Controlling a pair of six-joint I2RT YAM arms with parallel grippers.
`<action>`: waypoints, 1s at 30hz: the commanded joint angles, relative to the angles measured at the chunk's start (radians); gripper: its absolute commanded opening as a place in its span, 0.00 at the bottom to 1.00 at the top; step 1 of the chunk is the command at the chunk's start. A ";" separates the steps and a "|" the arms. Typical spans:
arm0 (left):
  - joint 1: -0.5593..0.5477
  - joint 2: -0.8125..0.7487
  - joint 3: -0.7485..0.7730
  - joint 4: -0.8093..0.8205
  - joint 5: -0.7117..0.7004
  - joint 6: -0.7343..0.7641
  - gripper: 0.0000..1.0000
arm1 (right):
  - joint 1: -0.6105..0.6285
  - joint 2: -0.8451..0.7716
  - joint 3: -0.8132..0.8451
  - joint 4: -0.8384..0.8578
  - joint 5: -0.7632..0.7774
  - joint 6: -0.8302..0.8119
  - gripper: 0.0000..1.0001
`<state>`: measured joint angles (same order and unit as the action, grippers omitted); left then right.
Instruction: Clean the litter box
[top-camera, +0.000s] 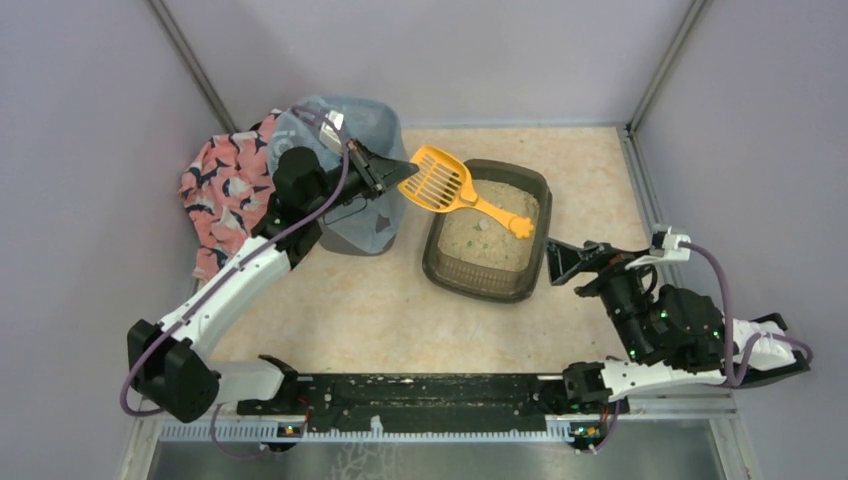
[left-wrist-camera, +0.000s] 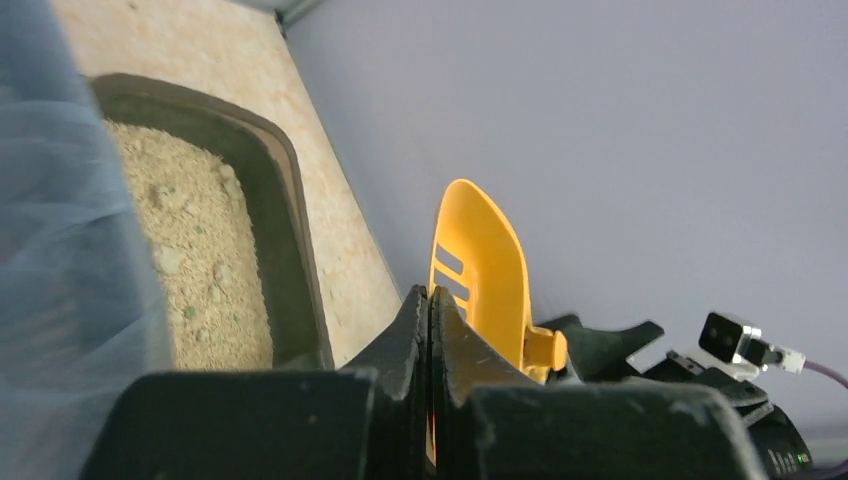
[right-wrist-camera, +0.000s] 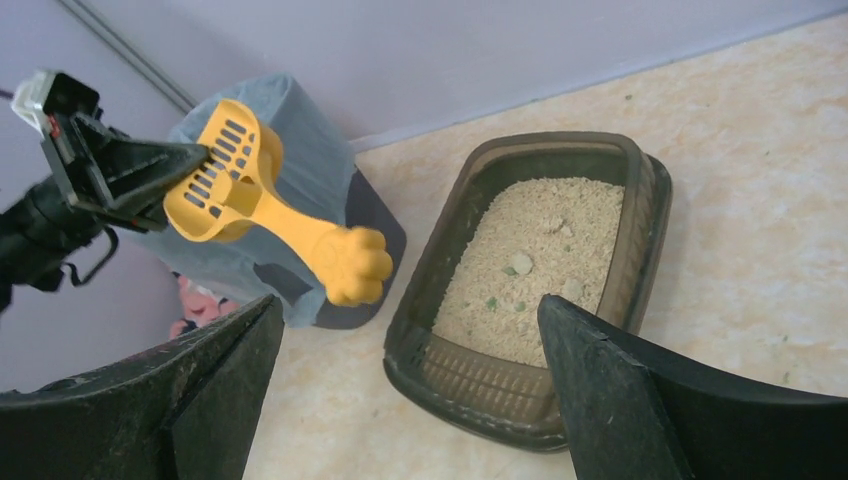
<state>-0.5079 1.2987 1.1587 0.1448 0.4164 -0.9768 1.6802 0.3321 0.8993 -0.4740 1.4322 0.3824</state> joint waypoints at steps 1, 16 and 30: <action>-0.003 -0.097 -0.164 0.311 -0.169 -0.083 0.00 | 0.010 -0.056 -0.077 0.340 -0.022 -0.234 0.98; -0.047 -0.187 -0.340 0.609 -0.380 -0.142 0.00 | 0.009 0.328 0.139 0.541 -0.148 -0.595 0.97; 0.001 -0.378 -0.279 0.401 -0.470 0.046 0.00 | -0.019 0.573 0.553 0.644 -0.330 -0.986 0.94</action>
<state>-0.5190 0.9680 0.8028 0.6300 -0.0029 -1.0332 1.6661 0.7757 1.2682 0.1886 1.1419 -0.4496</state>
